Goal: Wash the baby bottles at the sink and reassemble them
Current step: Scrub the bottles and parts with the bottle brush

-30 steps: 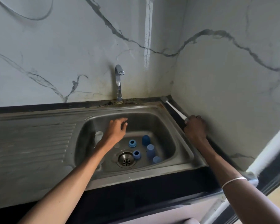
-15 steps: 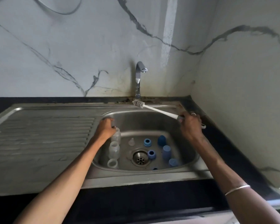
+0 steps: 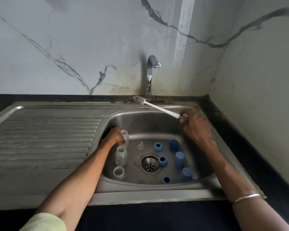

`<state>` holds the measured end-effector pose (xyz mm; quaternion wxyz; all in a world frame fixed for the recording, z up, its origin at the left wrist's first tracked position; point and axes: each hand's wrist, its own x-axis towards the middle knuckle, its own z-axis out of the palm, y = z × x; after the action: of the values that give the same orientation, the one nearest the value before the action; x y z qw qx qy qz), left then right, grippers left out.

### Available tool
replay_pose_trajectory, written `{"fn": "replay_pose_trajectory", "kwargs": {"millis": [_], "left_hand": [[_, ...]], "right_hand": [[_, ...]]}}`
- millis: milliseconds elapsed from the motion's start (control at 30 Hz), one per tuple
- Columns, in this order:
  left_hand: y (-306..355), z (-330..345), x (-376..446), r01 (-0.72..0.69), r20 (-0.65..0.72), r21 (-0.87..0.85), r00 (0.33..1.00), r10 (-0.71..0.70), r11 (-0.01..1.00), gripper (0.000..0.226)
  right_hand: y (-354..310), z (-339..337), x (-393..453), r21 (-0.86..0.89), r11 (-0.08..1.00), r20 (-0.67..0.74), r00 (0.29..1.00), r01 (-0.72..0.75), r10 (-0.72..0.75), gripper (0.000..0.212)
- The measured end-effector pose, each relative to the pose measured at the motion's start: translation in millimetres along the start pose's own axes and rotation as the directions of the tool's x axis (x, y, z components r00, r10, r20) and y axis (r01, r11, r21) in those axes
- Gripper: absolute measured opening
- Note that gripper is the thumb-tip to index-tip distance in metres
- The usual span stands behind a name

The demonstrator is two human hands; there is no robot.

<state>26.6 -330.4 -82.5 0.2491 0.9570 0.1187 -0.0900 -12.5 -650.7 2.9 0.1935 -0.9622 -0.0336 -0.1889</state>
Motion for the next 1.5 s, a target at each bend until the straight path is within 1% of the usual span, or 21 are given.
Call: {"fn": "replay_pose_trajectory", "kwargs": {"millis": [167, 267, 433, 567, 633, 700, 800, 867, 900, 967, 1033, 1067, 1133, 1200, 1300, 1500], "left_hand": [[4.6, 6.5, 12.2, -0.013, 0.016, 0.034, 1.0, 0.013, 0.999, 0.061], [8.2, 11.5, 13.3, -0.014, -0.019, 0.044, 1.0, 0.014, 0.999, 0.065], [10.2, 8.3, 11.3, 0.007, -0.054, -0.001, 0.999, -0.007, 1.0, 0.058], [12.4, -4.4, 3.4, 0.0, -0.116, -0.058, 0.993, -0.007, 0.998, 0.06], [14.2, -13.8, -2.2, -0.062, -0.184, -0.089, 0.982, 0.045, 0.994, 0.057], [16.7, -23.1, -7.5, -0.142, -0.259, -0.154, 0.961, 0.099, 0.978, 0.054], [21.3, -36.0, -19.7, -0.233, -0.395, -0.232, 0.91, 0.128, 0.944, 0.047], [24.2, -43.3, -29.2, -0.297, -0.476, -0.254, 0.867, 0.149, 0.92, 0.056], [24.9, -45.8, -33.4, -0.327, -0.5, -0.263, 0.851, 0.161, 0.908, 0.058], [25.7, -52.2, -46.2, -0.382, -0.547, -0.272, 0.816, 0.185, 0.883, 0.057], [20.7, -58.4, -56.3, -0.415, -0.604, -0.225, 0.769, 0.207, 0.882, 0.063], [16.5, -60.5, -60.0, -0.415, -0.617, -0.18, 0.754, 0.226, 0.892, 0.066], [6.4, -64.1, -66.9, -0.396, -0.633, -0.072, 0.727, 0.265, 0.915, 0.069], [-1.0, -66.8, -75.3, -0.401, -0.654, -0.027, 0.7, 0.287, 0.916, 0.067], [-6.6, -68.8, -82.7, -0.518, -0.687, -0.015, 0.627, 0.368, 0.855, 0.064], [-2.7, -69.3, -79.3, -0.612, -0.674, -0.026, 0.595, 0.439, 0.79, 0.066]], "right_hand": [[6.8, -0.7, 2.4, 0.093, 0.995, 0.046, 0.999, -0.024, 0.019, 0.022], [9.4, -0.6, 3.1, 0.106, 0.994, 0.076, 0.997, -0.035, 0.027, 0.02], [11.6, -0.1, 2.3, 0.15, 0.989, 0.1, 0.995, -0.018, 0.003, 0.02], [9.2, -2.2, 0.7, 0.148, 0.989, 0.093, 0.996, -0.023, 0.009, 0.022], [7.3, -4.0, -0.5, 0.134, 0.991, 0.093, 0.996, -0.019, 0.006, 0.026], [5.5, -5.5, -1.8, 0.145, 0.989, 0.104, 0.995, -0.015, -0.001, 0.027], [2.7, -8.1, -5.5, 0.169, 0.985, 0.108, 0.993, 0.018, -0.037, 0.031], [1.3, -10.4, -6.9, 0.202, 0.979, 0.121, 0.992, 0.019, -0.045, 0.034], [0.9, -11.3, -7.2, 0.232, 0.973, 0.153, 0.988, -0.004, -0.033, 0.034], [-0.1, -12.4, -8.1, 0.271, 0.962, 0.225, 0.974, -0.03, -0.033, 0.028], [-1.9, -15.2, -9.8, 0.298, 0.954, 0.249, 0.967, -0.018, -0.059, 0.016], [-2.8, -18.4, -11.5, 0.322, 0.947, 0.254, 0.965, -0.019, -0.067, 0.014], [-2.8, -25.3, -14.0, 0.366, 0.931, 0.258, 0.962, -0.014, -0.087, 0.02], [0.3, -29.8, -14.0, 0.35, 0.936, 0.259, 0.957, 0.03, -0.128, 0.018], [4.7, -28.6, -10.8, 0.305, 0.947, 0.239, 0.955, 0.1, -0.178, 0.015], [4.5, -26.6, -8.7, 0.296, 0.945, 0.206, 0.957, 0.138, -0.204, 0.018]]}}
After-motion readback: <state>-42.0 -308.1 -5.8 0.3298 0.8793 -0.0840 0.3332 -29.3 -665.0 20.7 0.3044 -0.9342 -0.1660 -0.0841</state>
